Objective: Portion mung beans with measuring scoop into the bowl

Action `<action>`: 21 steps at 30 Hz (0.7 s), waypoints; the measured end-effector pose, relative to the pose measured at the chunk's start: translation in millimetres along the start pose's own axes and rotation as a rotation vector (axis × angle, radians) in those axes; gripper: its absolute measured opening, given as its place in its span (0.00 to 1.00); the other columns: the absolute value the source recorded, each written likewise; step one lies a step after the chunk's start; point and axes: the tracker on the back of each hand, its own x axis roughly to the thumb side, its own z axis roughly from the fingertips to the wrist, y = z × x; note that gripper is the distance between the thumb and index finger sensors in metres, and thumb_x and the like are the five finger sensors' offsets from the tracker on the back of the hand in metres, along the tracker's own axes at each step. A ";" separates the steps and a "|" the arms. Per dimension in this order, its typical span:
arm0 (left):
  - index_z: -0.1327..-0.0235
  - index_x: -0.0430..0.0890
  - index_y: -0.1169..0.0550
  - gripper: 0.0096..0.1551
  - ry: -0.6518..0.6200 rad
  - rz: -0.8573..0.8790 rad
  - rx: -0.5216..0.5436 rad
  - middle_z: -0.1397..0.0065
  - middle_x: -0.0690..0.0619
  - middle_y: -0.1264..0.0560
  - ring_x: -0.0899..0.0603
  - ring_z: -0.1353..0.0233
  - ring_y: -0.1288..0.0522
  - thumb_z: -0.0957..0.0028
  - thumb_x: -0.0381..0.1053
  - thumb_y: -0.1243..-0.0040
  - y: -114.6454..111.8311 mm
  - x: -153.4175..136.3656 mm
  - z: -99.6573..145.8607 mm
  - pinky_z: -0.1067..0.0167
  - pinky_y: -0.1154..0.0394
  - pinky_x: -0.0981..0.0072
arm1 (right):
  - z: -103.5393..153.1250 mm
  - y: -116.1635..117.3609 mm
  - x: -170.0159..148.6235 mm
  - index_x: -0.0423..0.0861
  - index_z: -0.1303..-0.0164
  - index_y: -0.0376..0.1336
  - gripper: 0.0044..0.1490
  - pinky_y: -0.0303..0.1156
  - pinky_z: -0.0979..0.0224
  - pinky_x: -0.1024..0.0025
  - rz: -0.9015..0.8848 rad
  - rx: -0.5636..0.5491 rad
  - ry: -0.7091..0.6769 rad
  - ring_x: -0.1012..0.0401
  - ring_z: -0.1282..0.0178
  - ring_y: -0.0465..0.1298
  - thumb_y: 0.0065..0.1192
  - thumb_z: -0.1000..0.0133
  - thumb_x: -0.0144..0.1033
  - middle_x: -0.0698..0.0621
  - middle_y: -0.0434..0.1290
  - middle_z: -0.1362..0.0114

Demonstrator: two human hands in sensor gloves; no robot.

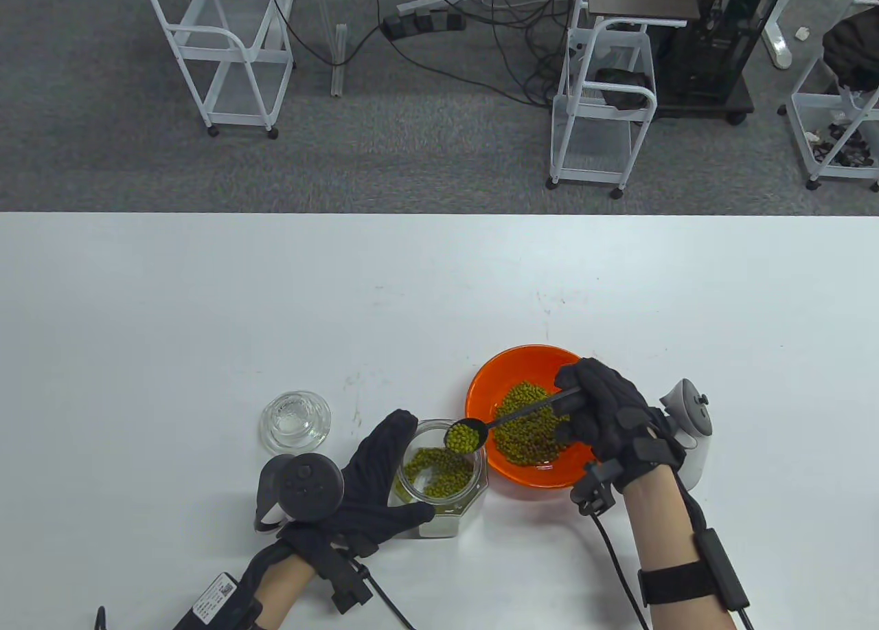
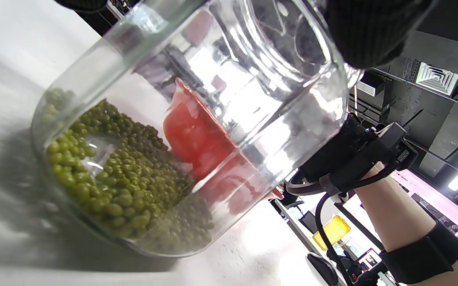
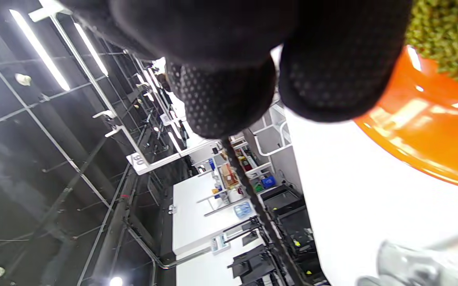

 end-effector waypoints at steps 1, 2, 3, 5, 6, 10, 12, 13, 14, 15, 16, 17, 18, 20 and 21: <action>0.13 0.47 0.63 0.68 0.000 0.000 0.000 0.10 0.34 0.59 0.24 0.14 0.48 0.47 0.72 0.38 0.0 0.0 0.0 0.28 0.45 0.19 | 0.7 -2.9 1.9 0.42 0.46 0.73 0.26 0.86 0.61 0.66 -0.001 -0.011 -0.008 0.68 0.82 0.79 0.56 0.35 0.50 0.44 0.82 0.60; 0.13 0.47 0.63 0.68 0.000 0.000 0.000 0.10 0.34 0.59 0.24 0.14 0.49 0.47 0.72 0.38 0.0 0.0 0.0 0.28 0.45 0.19 | 1.6 -8.9 5.2 0.43 0.47 0.74 0.26 0.86 0.62 0.66 -0.003 -0.024 -0.031 0.68 0.82 0.79 0.56 0.35 0.51 0.44 0.82 0.60; 0.13 0.47 0.63 0.68 0.000 0.000 0.000 0.10 0.34 0.59 0.24 0.14 0.49 0.47 0.72 0.38 0.0 0.0 0.0 0.28 0.45 0.19 | 3.2 -15.7 8.5 0.43 0.47 0.74 0.26 0.86 0.61 0.66 -0.013 -0.036 -0.044 0.68 0.82 0.79 0.56 0.35 0.51 0.44 0.82 0.60; 0.13 0.47 0.63 0.68 0.000 0.000 0.000 0.10 0.34 0.59 0.24 0.14 0.48 0.47 0.72 0.38 0.0 0.0 0.0 0.28 0.45 0.19 | 5.5 -26.9 13.5 0.43 0.47 0.74 0.26 0.85 0.61 0.65 -0.035 -0.060 -0.070 0.68 0.82 0.79 0.56 0.35 0.51 0.44 0.82 0.60; 0.13 0.47 0.63 0.68 0.000 0.000 0.000 0.10 0.34 0.59 0.24 0.14 0.48 0.47 0.72 0.38 0.0 0.0 0.0 0.28 0.45 0.19 | 7.4 -35.3 16.8 0.43 0.48 0.74 0.26 0.85 0.61 0.65 -0.038 -0.082 -0.088 0.67 0.81 0.79 0.56 0.35 0.51 0.44 0.82 0.61; 0.13 0.47 0.63 0.68 0.000 0.000 0.000 0.10 0.34 0.59 0.24 0.14 0.48 0.47 0.72 0.38 0.0 0.0 0.0 0.28 0.45 0.19 | 14.5 -68.6 27.7 0.43 0.50 0.74 0.26 0.85 0.61 0.65 -0.010 -0.183 -0.172 0.67 0.82 0.78 0.55 0.35 0.51 0.44 0.81 0.62; 0.13 0.47 0.63 0.68 0.000 0.000 0.000 0.10 0.34 0.59 0.24 0.14 0.48 0.47 0.72 0.38 0.0 0.0 0.0 0.27 0.45 0.19 | 19.6 -80.8 30.9 0.43 0.51 0.74 0.26 0.85 0.62 0.64 0.029 -0.260 -0.177 0.67 0.82 0.78 0.55 0.35 0.52 0.44 0.81 0.63; 0.13 0.47 0.63 0.68 0.000 0.000 0.000 0.10 0.34 0.59 0.24 0.14 0.49 0.47 0.72 0.38 0.0 0.0 0.0 0.28 0.45 0.19 | 22.3 -88.1 32.5 0.42 0.52 0.74 0.26 0.85 0.62 0.64 0.052 -0.305 -0.193 0.67 0.83 0.78 0.55 0.36 0.52 0.44 0.81 0.64; 0.13 0.47 0.63 0.68 0.000 0.000 0.000 0.10 0.34 0.59 0.24 0.14 0.48 0.47 0.72 0.38 0.0 0.0 0.0 0.28 0.45 0.19 | 24.6 -93.8 33.6 0.42 0.52 0.75 0.26 0.85 0.62 0.64 0.069 -0.338 -0.203 0.67 0.83 0.78 0.55 0.36 0.51 0.44 0.81 0.64; 0.13 0.47 0.63 0.68 0.000 0.000 0.000 0.10 0.34 0.59 0.24 0.13 0.49 0.47 0.72 0.38 0.0 0.0 0.0 0.28 0.45 0.19 | 26.1 -97.1 34.1 0.42 0.52 0.75 0.26 0.85 0.62 0.64 0.082 -0.360 -0.205 0.67 0.83 0.78 0.55 0.36 0.51 0.44 0.81 0.64; 0.13 0.47 0.63 0.68 0.000 0.000 0.000 0.10 0.34 0.59 0.24 0.14 0.49 0.47 0.72 0.38 0.0 0.0 0.0 0.27 0.45 0.19 | 27.2 -100.9 35.2 0.42 0.53 0.75 0.26 0.85 0.63 0.64 0.104 -0.381 -0.214 0.67 0.83 0.78 0.56 0.36 0.51 0.44 0.81 0.65; 0.13 0.47 0.63 0.68 0.000 0.000 0.000 0.10 0.34 0.59 0.24 0.14 0.48 0.47 0.72 0.38 0.0 0.0 0.0 0.28 0.45 0.19 | 28.1 -102.5 35.8 0.42 0.53 0.75 0.26 0.85 0.63 0.63 0.124 -0.391 -0.217 0.67 0.83 0.78 0.56 0.36 0.51 0.44 0.81 0.65; 0.13 0.47 0.63 0.68 0.000 0.000 0.000 0.10 0.34 0.59 0.24 0.14 0.49 0.47 0.72 0.38 0.0 0.0 0.0 0.27 0.45 0.19 | 28.5 -103.5 37.2 0.42 0.53 0.75 0.26 0.85 0.63 0.63 0.160 -0.400 -0.229 0.67 0.83 0.78 0.56 0.36 0.51 0.44 0.81 0.65; 0.13 0.47 0.63 0.68 0.000 0.000 0.000 0.10 0.34 0.59 0.24 0.14 0.49 0.47 0.72 0.38 0.0 0.0 0.0 0.28 0.45 0.19 | 29.4 -101.5 40.4 0.42 0.53 0.75 0.26 0.85 0.62 0.63 0.242 -0.425 -0.245 0.67 0.83 0.78 0.55 0.36 0.51 0.44 0.81 0.64; 0.13 0.47 0.63 0.68 0.000 0.000 0.000 0.10 0.34 0.59 0.24 0.14 0.49 0.47 0.72 0.38 0.0 0.0 0.0 0.28 0.45 0.19 | 29.6 -98.2 43.3 0.42 0.53 0.75 0.26 0.85 0.62 0.63 0.290 -0.440 -0.265 0.66 0.83 0.78 0.56 0.36 0.51 0.44 0.81 0.65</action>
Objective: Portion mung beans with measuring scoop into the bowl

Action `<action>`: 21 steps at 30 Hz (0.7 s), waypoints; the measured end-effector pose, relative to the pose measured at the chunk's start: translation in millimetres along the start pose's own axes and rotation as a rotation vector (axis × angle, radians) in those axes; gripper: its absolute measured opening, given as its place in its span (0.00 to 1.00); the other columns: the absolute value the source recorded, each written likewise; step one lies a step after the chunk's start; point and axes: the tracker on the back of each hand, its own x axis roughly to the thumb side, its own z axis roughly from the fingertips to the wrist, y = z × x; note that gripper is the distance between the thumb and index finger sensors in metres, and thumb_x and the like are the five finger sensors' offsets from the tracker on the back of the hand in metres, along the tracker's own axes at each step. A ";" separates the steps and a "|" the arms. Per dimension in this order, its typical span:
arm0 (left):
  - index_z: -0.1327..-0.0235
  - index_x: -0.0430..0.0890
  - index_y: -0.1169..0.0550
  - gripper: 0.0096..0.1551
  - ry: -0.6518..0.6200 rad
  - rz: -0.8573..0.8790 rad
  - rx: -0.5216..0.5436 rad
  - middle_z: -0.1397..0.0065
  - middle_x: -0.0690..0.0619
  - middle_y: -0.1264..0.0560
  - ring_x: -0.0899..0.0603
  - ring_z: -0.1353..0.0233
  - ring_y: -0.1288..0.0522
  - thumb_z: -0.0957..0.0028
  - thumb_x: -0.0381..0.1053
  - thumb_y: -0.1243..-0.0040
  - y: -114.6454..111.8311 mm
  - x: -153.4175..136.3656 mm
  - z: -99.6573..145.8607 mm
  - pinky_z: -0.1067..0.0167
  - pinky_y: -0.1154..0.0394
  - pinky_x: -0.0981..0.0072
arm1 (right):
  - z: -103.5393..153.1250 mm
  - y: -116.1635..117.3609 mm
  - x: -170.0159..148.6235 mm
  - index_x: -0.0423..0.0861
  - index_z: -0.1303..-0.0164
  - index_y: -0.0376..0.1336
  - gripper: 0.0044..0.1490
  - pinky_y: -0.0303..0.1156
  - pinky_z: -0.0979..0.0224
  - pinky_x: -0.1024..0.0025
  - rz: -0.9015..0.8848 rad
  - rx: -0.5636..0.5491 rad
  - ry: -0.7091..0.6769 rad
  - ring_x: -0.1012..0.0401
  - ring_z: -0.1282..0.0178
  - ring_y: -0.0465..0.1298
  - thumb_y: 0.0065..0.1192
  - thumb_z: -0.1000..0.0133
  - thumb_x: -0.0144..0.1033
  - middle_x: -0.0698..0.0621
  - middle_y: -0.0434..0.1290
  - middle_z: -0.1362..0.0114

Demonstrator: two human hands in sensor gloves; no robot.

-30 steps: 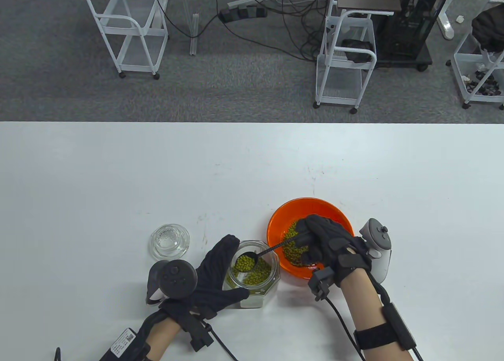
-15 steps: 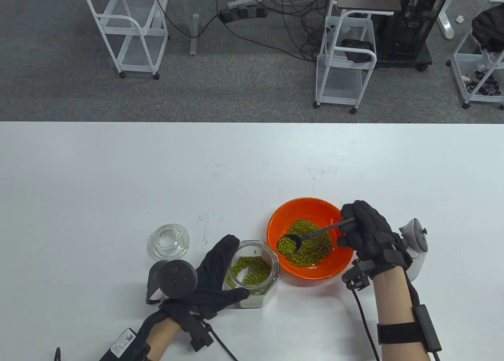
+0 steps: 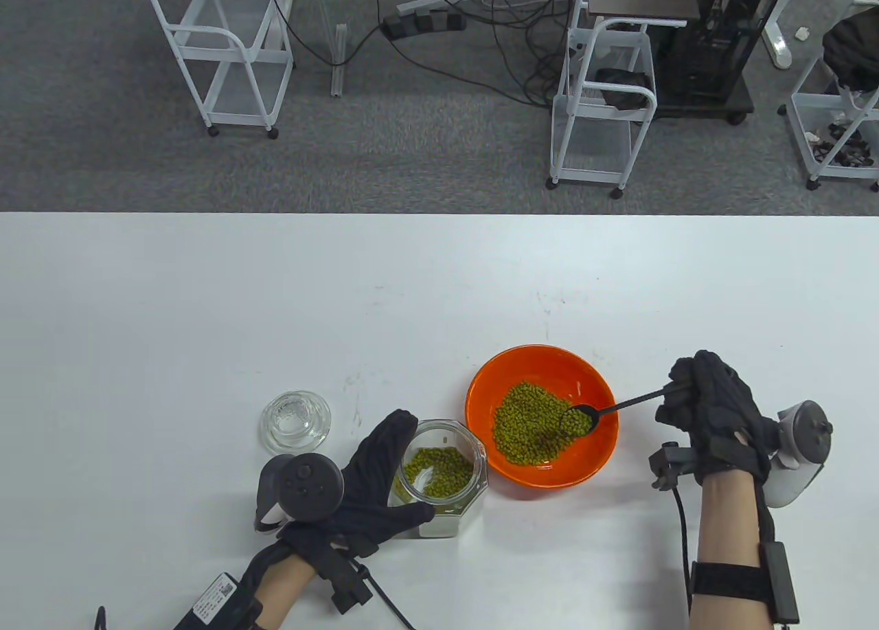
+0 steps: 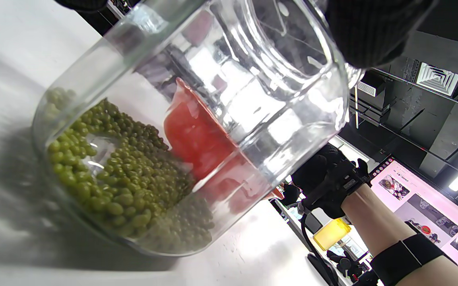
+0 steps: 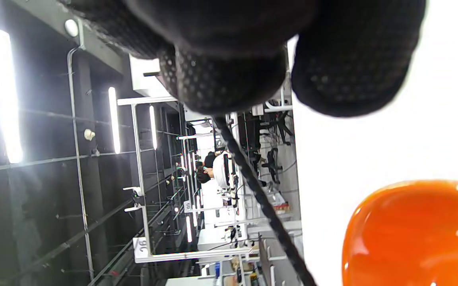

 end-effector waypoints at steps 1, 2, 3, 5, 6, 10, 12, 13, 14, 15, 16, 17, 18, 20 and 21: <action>0.13 0.47 0.63 0.68 0.000 0.000 0.000 0.10 0.34 0.59 0.24 0.14 0.48 0.47 0.72 0.38 0.0 0.0 0.0 0.27 0.45 0.19 | 0.4 1.2 2.1 0.42 0.53 0.75 0.26 0.85 0.63 0.63 0.030 -0.007 -0.019 0.66 0.83 0.78 0.56 0.36 0.51 0.44 0.81 0.65; 0.13 0.47 0.63 0.68 0.000 0.000 0.000 0.10 0.34 0.59 0.24 0.14 0.48 0.47 0.72 0.38 0.0 0.0 0.0 0.28 0.45 0.19 | 1.5 3.5 5.4 0.42 0.54 0.75 0.26 0.85 0.63 0.63 0.074 -0.018 -0.041 0.66 0.84 0.78 0.56 0.37 0.51 0.44 0.81 0.65; 0.13 0.47 0.63 0.68 0.000 0.000 0.000 0.10 0.34 0.59 0.24 0.14 0.48 0.47 0.72 0.38 0.0 0.0 0.0 0.28 0.45 0.19 | 2.5 6.7 9.3 0.42 0.54 0.75 0.26 0.85 0.64 0.63 0.128 -0.025 -0.073 0.66 0.84 0.77 0.56 0.37 0.51 0.44 0.81 0.66; 0.13 0.47 0.63 0.68 0.000 0.000 0.000 0.10 0.34 0.59 0.24 0.14 0.48 0.47 0.72 0.38 0.0 0.0 0.0 0.28 0.45 0.19 | 5.2 13.4 15.8 0.42 0.55 0.75 0.26 0.85 0.64 0.63 0.211 -0.028 -0.112 0.66 0.85 0.77 0.56 0.37 0.51 0.44 0.81 0.66; 0.13 0.47 0.63 0.68 0.000 0.000 0.000 0.10 0.34 0.59 0.24 0.14 0.48 0.47 0.72 0.38 0.0 0.0 0.0 0.28 0.45 0.19 | 7.0 18.0 19.4 0.42 0.55 0.76 0.26 0.85 0.64 0.63 0.250 -0.033 -0.141 0.66 0.85 0.77 0.57 0.38 0.51 0.44 0.81 0.66; 0.13 0.47 0.63 0.67 0.000 0.000 0.000 0.10 0.34 0.59 0.24 0.14 0.48 0.47 0.72 0.38 0.0 0.0 0.0 0.27 0.45 0.19 | 14.6 35.6 30.2 0.41 0.57 0.76 0.26 0.84 0.66 0.62 0.381 -0.060 -0.226 0.66 0.86 0.77 0.58 0.39 0.51 0.43 0.81 0.68; 0.13 0.47 0.63 0.67 0.000 0.000 0.000 0.10 0.34 0.59 0.24 0.14 0.48 0.47 0.72 0.38 0.0 0.0 0.0 0.28 0.45 0.19 | 17.8 42.9 34.4 0.41 0.58 0.77 0.26 0.84 0.67 0.62 0.430 -0.058 -0.258 0.66 0.87 0.77 0.58 0.40 0.51 0.43 0.81 0.68; 0.13 0.47 0.63 0.68 0.000 0.000 0.000 0.10 0.34 0.59 0.24 0.14 0.48 0.47 0.72 0.38 0.0 0.0 0.0 0.27 0.45 0.19 | 20.3 48.2 37.5 0.41 0.58 0.77 0.26 0.84 0.67 0.62 0.466 -0.054 -0.279 0.66 0.87 0.77 0.58 0.40 0.51 0.43 0.81 0.69; 0.13 0.47 0.63 0.68 0.000 0.000 0.000 0.10 0.34 0.59 0.24 0.14 0.48 0.47 0.72 0.38 0.0 0.0 0.0 0.28 0.45 0.19 | 22.4 52.6 40.2 0.41 0.58 0.77 0.26 0.84 0.67 0.62 0.495 -0.049 -0.297 0.65 0.87 0.77 0.58 0.40 0.51 0.43 0.81 0.69; 0.13 0.47 0.63 0.68 0.000 0.000 0.000 0.10 0.34 0.59 0.24 0.14 0.48 0.47 0.72 0.38 0.0 0.0 0.0 0.28 0.45 0.19 | 24.4 56.2 42.4 0.41 0.58 0.77 0.26 0.84 0.67 0.62 0.518 -0.044 -0.316 0.65 0.87 0.77 0.59 0.40 0.51 0.43 0.81 0.69; 0.13 0.47 0.63 0.68 0.000 0.000 0.000 0.10 0.34 0.59 0.24 0.14 0.48 0.47 0.72 0.38 0.0 0.0 0.0 0.28 0.45 0.19 | 26.9 60.9 45.4 0.41 0.59 0.77 0.26 0.84 0.67 0.62 0.540 -0.042 -0.344 0.65 0.87 0.77 0.59 0.40 0.51 0.43 0.81 0.69; 0.13 0.47 0.63 0.68 0.000 0.000 0.000 0.10 0.34 0.58 0.24 0.14 0.48 0.47 0.72 0.38 0.0 0.0 0.0 0.28 0.45 0.19 | 29.1 64.2 47.8 0.41 0.59 0.77 0.26 0.84 0.68 0.62 0.557 -0.042 -0.358 0.65 0.88 0.77 0.59 0.40 0.50 0.43 0.81 0.69; 0.13 0.47 0.63 0.68 0.000 0.000 0.000 0.10 0.34 0.59 0.24 0.14 0.48 0.47 0.72 0.38 0.0 0.0 0.0 0.28 0.45 0.19 | 33.4 70.3 51.8 0.41 0.59 0.77 0.26 0.84 0.68 0.62 0.587 -0.033 -0.393 0.65 0.88 0.76 0.59 0.40 0.50 0.43 0.81 0.69; 0.13 0.47 0.63 0.68 0.000 0.000 0.000 0.10 0.34 0.59 0.24 0.14 0.48 0.47 0.72 0.38 0.0 0.0 0.0 0.28 0.45 0.19 | 38.2 76.7 56.0 0.41 0.59 0.77 0.26 0.84 0.68 0.61 0.621 -0.029 -0.431 0.65 0.88 0.76 0.59 0.40 0.50 0.43 0.81 0.69; 0.13 0.47 0.63 0.68 0.000 0.000 0.000 0.10 0.34 0.59 0.24 0.14 0.49 0.47 0.72 0.38 0.0 0.0 0.0 0.28 0.45 0.19 | 41.3 80.6 58.5 0.41 0.59 0.77 0.26 0.84 0.68 0.62 0.643 -0.027 -0.454 0.65 0.88 0.76 0.59 0.40 0.50 0.43 0.82 0.70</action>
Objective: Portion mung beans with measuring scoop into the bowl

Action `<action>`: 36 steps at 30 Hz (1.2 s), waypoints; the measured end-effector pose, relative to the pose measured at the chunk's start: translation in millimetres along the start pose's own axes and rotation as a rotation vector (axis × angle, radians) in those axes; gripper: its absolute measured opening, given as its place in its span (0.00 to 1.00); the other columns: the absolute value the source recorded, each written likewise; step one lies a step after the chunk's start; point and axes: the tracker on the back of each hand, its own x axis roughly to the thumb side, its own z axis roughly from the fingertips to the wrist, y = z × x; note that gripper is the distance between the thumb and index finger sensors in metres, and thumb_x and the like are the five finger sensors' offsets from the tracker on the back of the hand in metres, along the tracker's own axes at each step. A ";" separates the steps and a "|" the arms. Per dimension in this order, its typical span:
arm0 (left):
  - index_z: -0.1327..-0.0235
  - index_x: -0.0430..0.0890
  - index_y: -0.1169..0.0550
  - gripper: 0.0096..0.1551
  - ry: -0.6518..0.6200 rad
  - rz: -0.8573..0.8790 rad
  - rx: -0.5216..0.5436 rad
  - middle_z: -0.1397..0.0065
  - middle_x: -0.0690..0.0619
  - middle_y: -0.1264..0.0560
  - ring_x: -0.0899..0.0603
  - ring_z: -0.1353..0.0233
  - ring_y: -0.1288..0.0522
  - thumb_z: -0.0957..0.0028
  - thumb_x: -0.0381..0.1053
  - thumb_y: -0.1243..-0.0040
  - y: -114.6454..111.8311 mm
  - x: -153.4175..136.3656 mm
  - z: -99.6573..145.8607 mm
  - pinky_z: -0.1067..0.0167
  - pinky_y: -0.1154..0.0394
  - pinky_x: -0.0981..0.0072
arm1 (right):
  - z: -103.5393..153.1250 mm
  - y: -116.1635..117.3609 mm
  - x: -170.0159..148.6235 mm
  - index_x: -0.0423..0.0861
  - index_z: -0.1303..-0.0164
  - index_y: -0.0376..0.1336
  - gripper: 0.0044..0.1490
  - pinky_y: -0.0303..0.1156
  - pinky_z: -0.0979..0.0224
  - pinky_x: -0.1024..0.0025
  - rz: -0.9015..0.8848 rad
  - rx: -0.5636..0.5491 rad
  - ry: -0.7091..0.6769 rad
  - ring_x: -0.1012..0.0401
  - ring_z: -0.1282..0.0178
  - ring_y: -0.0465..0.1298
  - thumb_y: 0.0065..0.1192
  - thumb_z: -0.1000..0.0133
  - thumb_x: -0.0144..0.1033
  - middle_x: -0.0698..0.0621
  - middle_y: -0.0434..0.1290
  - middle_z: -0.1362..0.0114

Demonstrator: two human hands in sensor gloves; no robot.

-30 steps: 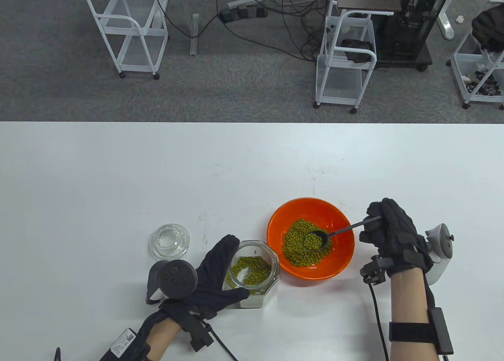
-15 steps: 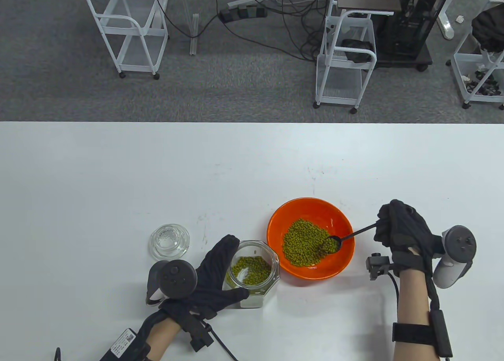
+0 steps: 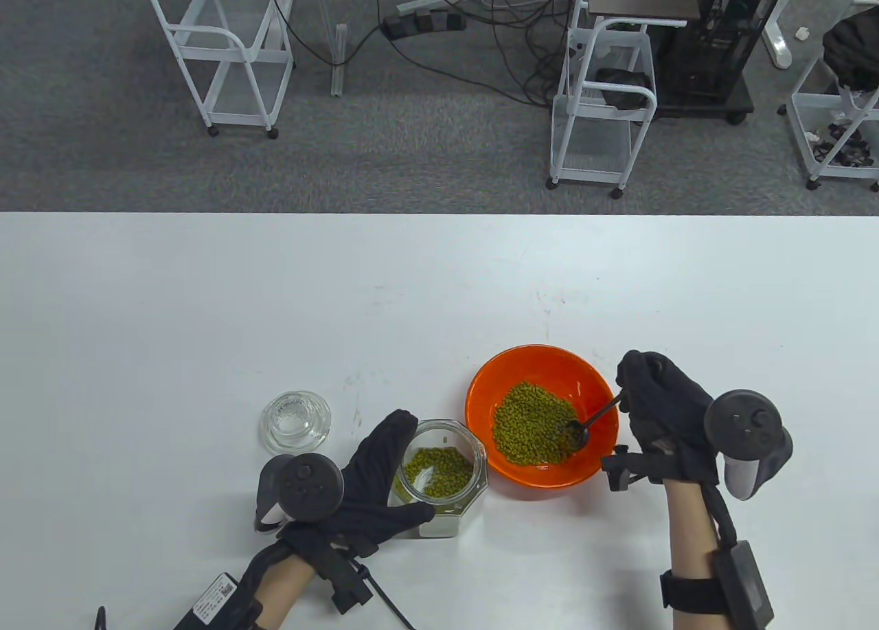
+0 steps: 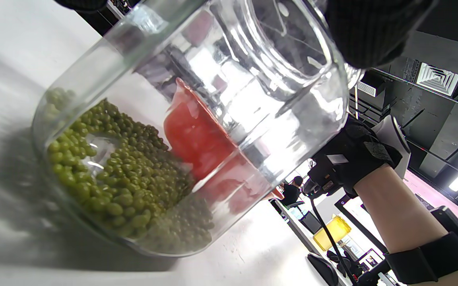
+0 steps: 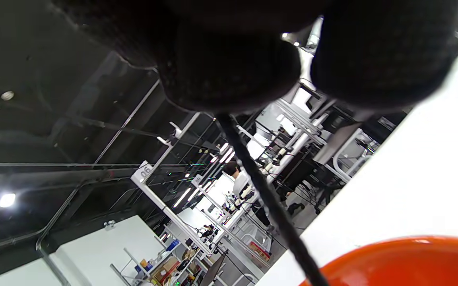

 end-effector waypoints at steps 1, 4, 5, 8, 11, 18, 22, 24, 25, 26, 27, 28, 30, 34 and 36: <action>0.13 0.47 0.63 0.68 0.000 0.000 0.000 0.10 0.34 0.59 0.24 0.14 0.48 0.47 0.72 0.38 0.0 0.0 0.0 0.28 0.45 0.19 | 1.1 1.3 4.5 0.40 0.59 0.77 0.26 0.84 0.68 0.61 0.015 0.001 -0.020 0.65 0.88 0.76 0.59 0.41 0.50 0.43 0.81 0.70; 0.13 0.47 0.63 0.68 0.000 0.000 0.000 0.10 0.34 0.59 0.24 0.14 0.49 0.47 0.72 0.38 0.0 0.0 0.0 0.28 0.45 0.19 | 5.5 6.0 19.5 0.41 0.60 0.77 0.26 0.84 0.68 0.61 0.089 0.002 -0.096 0.65 0.88 0.76 0.59 0.41 0.50 0.43 0.81 0.70; 0.13 0.47 0.63 0.68 0.000 0.000 0.000 0.10 0.34 0.59 0.24 0.14 0.49 0.47 0.72 0.38 0.0 0.0 0.0 0.28 0.45 0.19 | 7.2 7.8 24.3 0.41 0.60 0.77 0.26 0.84 0.68 0.61 0.112 0.005 -0.124 0.65 0.88 0.76 0.59 0.41 0.50 0.43 0.81 0.70; 0.13 0.47 0.63 0.68 0.000 0.000 0.000 0.10 0.34 0.59 0.24 0.14 0.48 0.47 0.72 0.38 0.0 0.0 0.0 0.28 0.45 0.19 | 10.9 12.4 34.8 0.41 0.60 0.77 0.26 0.84 0.68 0.61 0.166 0.012 -0.186 0.65 0.88 0.76 0.59 0.41 0.50 0.43 0.81 0.70; 0.13 0.47 0.63 0.68 0.000 0.000 0.000 0.10 0.34 0.59 0.24 0.14 0.48 0.47 0.72 0.38 0.0 0.0 0.0 0.28 0.45 0.19 | 14.4 17.4 44.3 0.41 0.60 0.77 0.26 0.84 0.68 0.61 0.211 0.031 -0.256 0.64 0.88 0.76 0.59 0.41 0.51 0.43 0.82 0.70; 0.13 0.47 0.62 0.67 0.000 0.000 0.000 0.10 0.34 0.59 0.24 0.14 0.48 0.47 0.71 0.38 0.0 0.0 0.0 0.28 0.45 0.19 | 23.0 26.8 61.2 0.41 0.60 0.77 0.26 0.84 0.68 0.61 0.276 0.052 -0.395 0.64 0.88 0.76 0.60 0.42 0.51 0.43 0.81 0.70; 0.13 0.47 0.63 0.68 0.000 0.000 0.000 0.10 0.34 0.59 0.24 0.14 0.49 0.47 0.71 0.38 0.0 0.0 0.0 0.28 0.45 0.19 | 25.4 30.2 66.1 0.42 0.60 0.77 0.26 0.84 0.67 0.61 0.277 0.092 -0.472 0.64 0.88 0.76 0.59 0.42 0.51 0.43 0.81 0.70; 0.13 0.47 0.63 0.68 0.000 0.000 0.000 0.10 0.34 0.59 0.24 0.14 0.49 0.47 0.71 0.38 0.0 0.0 0.0 0.28 0.45 0.19 | 26.0 29.9 67.2 0.41 0.60 0.77 0.26 0.84 0.67 0.61 0.234 0.095 -0.484 0.64 0.88 0.76 0.59 0.42 0.51 0.43 0.81 0.70; 0.13 0.47 0.63 0.68 0.000 0.000 0.000 0.10 0.34 0.59 0.24 0.14 0.49 0.47 0.71 0.38 0.0 0.0 0.0 0.28 0.45 0.19 | 26.5 28.8 68.4 0.41 0.60 0.77 0.26 0.84 0.67 0.61 0.229 0.086 -0.486 0.64 0.88 0.76 0.59 0.42 0.51 0.43 0.81 0.70; 0.13 0.47 0.63 0.68 0.000 0.000 0.000 0.10 0.34 0.59 0.24 0.14 0.48 0.47 0.71 0.38 0.0 0.0 0.0 0.28 0.45 0.19 | 26.9 27.7 69.3 0.41 0.60 0.77 0.26 0.84 0.67 0.61 0.234 0.080 -0.491 0.64 0.88 0.76 0.59 0.42 0.51 0.43 0.81 0.69; 0.13 0.47 0.63 0.67 0.000 0.000 0.000 0.10 0.34 0.59 0.24 0.14 0.49 0.47 0.71 0.38 0.0 0.0 0.0 0.28 0.45 0.19 | 27.6 26.2 70.2 0.42 0.60 0.77 0.26 0.84 0.67 0.61 0.234 0.067 -0.494 0.64 0.88 0.76 0.59 0.42 0.51 0.43 0.81 0.69; 0.13 0.47 0.63 0.67 0.000 0.000 0.000 0.10 0.34 0.59 0.24 0.14 0.48 0.47 0.71 0.38 0.0 0.0 0.0 0.28 0.45 0.19 | 28.1 24.9 71.0 0.42 0.59 0.77 0.26 0.84 0.67 0.61 0.227 0.055 -0.496 0.64 0.88 0.76 0.59 0.42 0.51 0.43 0.81 0.70; 0.13 0.47 0.63 0.68 0.000 0.000 0.000 0.10 0.34 0.59 0.24 0.14 0.49 0.47 0.71 0.38 0.0 0.0 0.0 0.28 0.45 0.19 | 29.2 22.5 72.6 0.41 0.60 0.77 0.26 0.84 0.67 0.61 0.213 0.037 -0.496 0.64 0.88 0.76 0.59 0.42 0.51 0.43 0.81 0.70; 0.13 0.47 0.63 0.67 0.000 0.000 0.000 0.10 0.34 0.59 0.24 0.14 0.48 0.47 0.71 0.38 0.0 0.0 0.0 0.28 0.45 0.19 | 31.2 14.6 74.6 0.42 0.60 0.77 0.26 0.84 0.67 0.61 0.198 -0.030 -0.496 0.64 0.88 0.76 0.58 0.42 0.51 0.43 0.81 0.70; 0.13 0.47 0.62 0.67 0.000 0.000 0.000 0.10 0.34 0.58 0.24 0.14 0.48 0.47 0.71 0.38 0.0 0.0 0.0 0.28 0.45 0.19 | 31.6 10.0 74.9 0.41 0.60 0.77 0.26 0.84 0.67 0.61 0.176 -0.060 -0.491 0.64 0.88 0.76 0.58 0.42 0.51 0.43 0.81 0.70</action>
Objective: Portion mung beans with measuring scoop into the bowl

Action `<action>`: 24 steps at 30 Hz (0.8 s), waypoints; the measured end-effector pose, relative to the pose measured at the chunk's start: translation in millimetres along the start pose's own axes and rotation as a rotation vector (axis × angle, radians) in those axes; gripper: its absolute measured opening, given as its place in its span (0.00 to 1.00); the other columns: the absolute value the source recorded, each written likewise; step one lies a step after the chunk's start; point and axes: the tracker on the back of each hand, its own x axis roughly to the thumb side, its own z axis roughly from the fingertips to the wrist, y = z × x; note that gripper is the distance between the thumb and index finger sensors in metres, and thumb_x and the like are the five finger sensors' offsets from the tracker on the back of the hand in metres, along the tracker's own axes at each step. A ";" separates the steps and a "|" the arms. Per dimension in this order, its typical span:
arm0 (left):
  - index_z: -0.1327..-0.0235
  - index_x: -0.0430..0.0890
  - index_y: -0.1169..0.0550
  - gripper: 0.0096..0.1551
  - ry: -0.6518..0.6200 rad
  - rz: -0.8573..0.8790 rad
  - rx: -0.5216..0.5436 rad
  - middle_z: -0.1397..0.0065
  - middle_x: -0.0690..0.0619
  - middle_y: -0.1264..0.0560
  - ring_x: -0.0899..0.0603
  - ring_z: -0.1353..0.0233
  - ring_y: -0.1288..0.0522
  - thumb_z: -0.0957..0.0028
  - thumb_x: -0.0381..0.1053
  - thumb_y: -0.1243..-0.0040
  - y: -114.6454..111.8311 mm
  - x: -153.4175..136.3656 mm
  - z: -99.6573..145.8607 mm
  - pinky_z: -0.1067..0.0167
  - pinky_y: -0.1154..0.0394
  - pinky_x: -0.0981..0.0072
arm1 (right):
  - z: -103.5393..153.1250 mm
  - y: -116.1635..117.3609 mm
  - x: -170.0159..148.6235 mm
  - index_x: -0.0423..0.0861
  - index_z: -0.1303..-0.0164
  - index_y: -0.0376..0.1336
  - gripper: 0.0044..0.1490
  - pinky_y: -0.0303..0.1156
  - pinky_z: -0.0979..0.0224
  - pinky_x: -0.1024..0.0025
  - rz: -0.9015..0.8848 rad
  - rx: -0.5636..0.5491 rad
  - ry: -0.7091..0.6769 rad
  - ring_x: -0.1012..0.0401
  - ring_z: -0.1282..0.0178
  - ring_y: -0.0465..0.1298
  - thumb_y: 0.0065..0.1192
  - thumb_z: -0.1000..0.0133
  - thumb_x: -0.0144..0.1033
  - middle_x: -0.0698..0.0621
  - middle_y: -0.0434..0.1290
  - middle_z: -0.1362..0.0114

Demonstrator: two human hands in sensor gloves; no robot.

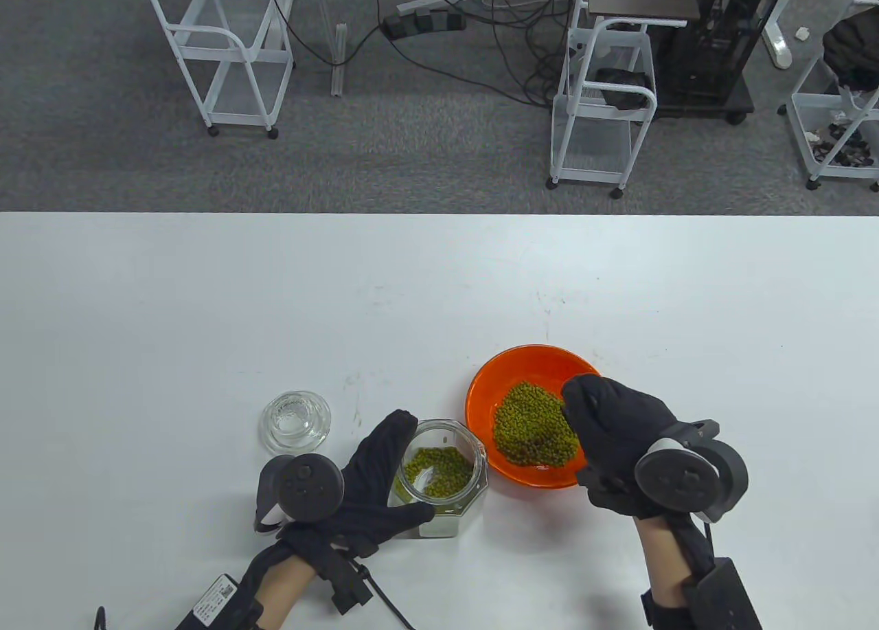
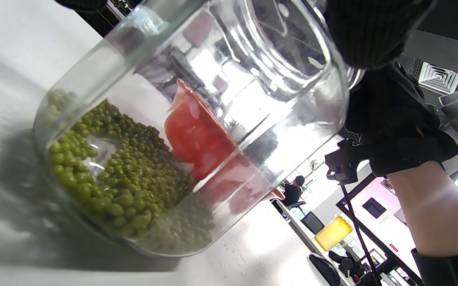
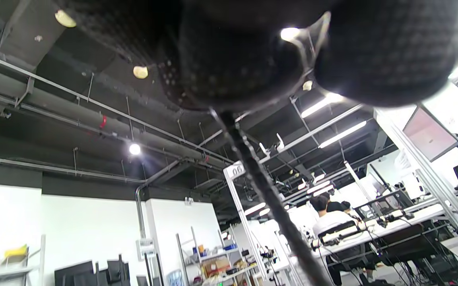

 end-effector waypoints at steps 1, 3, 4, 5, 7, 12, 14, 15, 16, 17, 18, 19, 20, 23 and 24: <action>0.13 0.47 0.62 0.67 0.000 0.000 0.000 0.10 0.34 0.58 0.24 0.14 0.48 0.47 0.71 0.38 0.0 0.0 0.0 0.28 0.45 0.19 | 0.4 -4.1 -1.0 0.41 0.60 0.77 0.26 0.84 0.68 0.61 -0.008 -0.027 0.009 0.64 0.88 0.76 0.58 0.42 0.51 0.43 0.81 0.70; 0.13 0.47 0.62 0.67 0.000 0.000 0.000 0.10 0.34 0.58 0.24 0.14 0.48 0.47 0.71 0.38 0.0 0.0 0.0 0.28 0.45 0.19 | 0.7 -8.6 -2.4 0.41 0.60 0.77 0.26 0.84 0.68 0.61 -0.018 -0.058 0.019 0.64 0.88 0.76 0.58 0.42 0.51 0.43 0.81 0.70; 0.13 0.47 0.62 0.67 0.000 0.000 0.000 0.10 0.34 0.58 0.24 0.14 0.48 0.47 0.71 0.38 0.0 0.0 0.0 0.27 0.45 0.19 | 0.9 -11.6 -3.6 0.41 0.60 0.77 0.26 0.84 0.68 0.61 -0.028 -0.076 0.025 0.64 0.88 0.76 0.58 0.42 0.51 0.43 0.81 0.70; 0.13 0.47 0.62 0.67 0.000 0.000 0.000 0.10 0.34 0.58 0.24 0.14 0.48 0.47 0.71 0.38 0.0 0.0 0.0 0.28 0.45 0.19 | 1.0 -13.3 -4.4 0.41 0.59 0.77 0.26 0.84 0.68 0.61 -0.034 -0.087 0.030 0.64 0.88 0.76 0.58 0.41 0.51 0.43 0.81 0.70; 0.13 0.47 0.63 0.67 0.000 0.000 0.000 0.10 0.34 0.58 0.24 0.13 0.48 0.47 0.72 0.38 0.0 0.0 0.0 0.27 0.45 0.19 | 2.0 -18.1 -6.9 0.41 0.59 0.77 0.26 0.84 0.68 0.61 -0.050 -0.128 0.047 0.64 0.88 0.76 0.58 0.42 0.50 0.43 0.81 0.70; 0.13 0.47 0.62 0.67 0.000 0.000 0.000 0.10 0.34 0.58 0.24 0.14 0.48 0.47 0.71 0.38 0.0 0.0 0.0 0.28 0.45 0.19 | 3.4 -27.1 -12.8 0.41 0.59 0.77 0.26 0.84 0.68 0.61 -0.081 -0.189 0.082 0.64 0.88 0.76 0.57 0.41 0.51 0.43 0.81 0.70; 0.13 0.47 0.62 0.67 0.000 0.000 0.000 0.10 0.34 0.58 0.24 0.14 0.48 0.47 0.71 0.38 0.0 0.0 0.0 0.28 0.45 0.19 | 4.6 -30.9 -16.6 0.41 0.58 0.76 0.26 0.84 0.67 0.61 -0.098 -0.231 0.113 0.64 0.88 0.76 0.57 0.41 0.51 0.43 0.81 0.69; 0.13 0.47 0.63 0.67 0.000 0.000 0.000 0.10 0.34 0.58 0.24 0.14 0.48 0.47 0.71 0.38 0.0 0.0 0.0 0.28 0.45 0.19 | 5.3 -32.5 -18.5 0.41 0.58 0.76 0.26 0.84 0.67 0.61 -0.109 -0.251 0.128 0.64 0.88 0.76 0.57 0.41 0.51 0.43 0.81 0.69; 0.13 0.47 0.63 0.67 0.000 0.000 0.000 0.10 0.34 0.58 0.24 0.13 0.48 0.47 0.72 0.38 0.0 0.0 0.0 0.28 0.45 0.19 | 6.1 -34.7 -21.1 0.41 0.58 0.76 0.26 0.84 0.67 0.61 -0.119 -0.275 0.147 0.64 0.88 0.77 0.57 0.41 0.50 0.43 0.81 0.69; 0.13 0.47 0.62 0.67 0.000 0.000 0.000 0.10 0.34 0.58 0.24 0.14 0.48 0.47 0.71 0.38 0.0 0.0 0.0 0.28 0.45 0.19 | 7.4 -37.0 -23.9 0.41 0.57 0.76 0.26 0.84 0.66 0.60 -0.124 -0.299 0.167 0.64 0.87 0.77 0.57 0.41 0.51 0.43 0.81 0.68; 0.13 0.47 0.63 0.67 0.000 0.000 0.000 0.10 0.34 0.58 0.24 0.14 0.48 0.47 0.71 0.38 0.0 0.0 0.0 0.28 0.45 0.19 | 8.5 -39.0 -26.4 0.41 0.56 0.76 0.27 0.84 0.66 0.60 -0.136 -0.325 0.182 0.63 0.87 0.77 0.57 0.41 0.51 0.43 0.82 0.68; 0.13 0.47 0.63 0.67 0.000 0.000 0.000 0.10 0.34 0.58 0.24 0.13 0.48 0.47 0.71 0.38 0.0 0.0 0.0 0.27 0.45 0.19 | 9.8 -42.1 -29.6 0.41 0.56 0.76 0.27 0.84 0.66 0.60 -0.151 -0.355 0.201 0.63 0.87 0.78 0.58 0.42 0.51 0.43 0.82 0.68; 0.13 0.47 0.63 0.67 0.000 0.000 0.000 0.10 0.34 0.59 0.24 0.14 0.48 0.47 0.71 0.38 0.0 0.0 0.0 0.28 0.45 0.19 | 11.0 -44.9 -32.3 0.41 0.55 0.76 0.27 0.84 0.66 0.59 -0.165 -0.383 0.220 0.63 0.86 0.78 0.58 0.42 0.51 0.43 0.82 0.67; 0.13 0.47 0.63 0.67 0.000 0.000 0.000 0.10 0.34 0.59 0.24 0.14 0.48 0.47 0.71 0.38 0.0 0.0 0.0 0.28 0.45 0.19 | 11.7 -53.4 -38.3 0.41 0.53 0.76 0.28 0.84 0.65 0.58 -0.200 -0.428 0.275 0.62 0.85 0.79 0.59 0.42 0.52 0.43 0.82 0.65; 0.13 0.47 0.63 0.67 0.000 0.000 0.000 0.10 0.34 0.58 0.24 0.14 0.48 0.47 0.71 0.38 0.0 0.0 0.0 0.28 0.45 0.19 | 11.4 -56.6 -40.6 0.41 0.53 0.76 0.28 0.84 0.64 0.58 -0.219 -0.439 0.307 0.62 0.84 0.80 0.59 0.41 0.52 0.43 0.82 0.65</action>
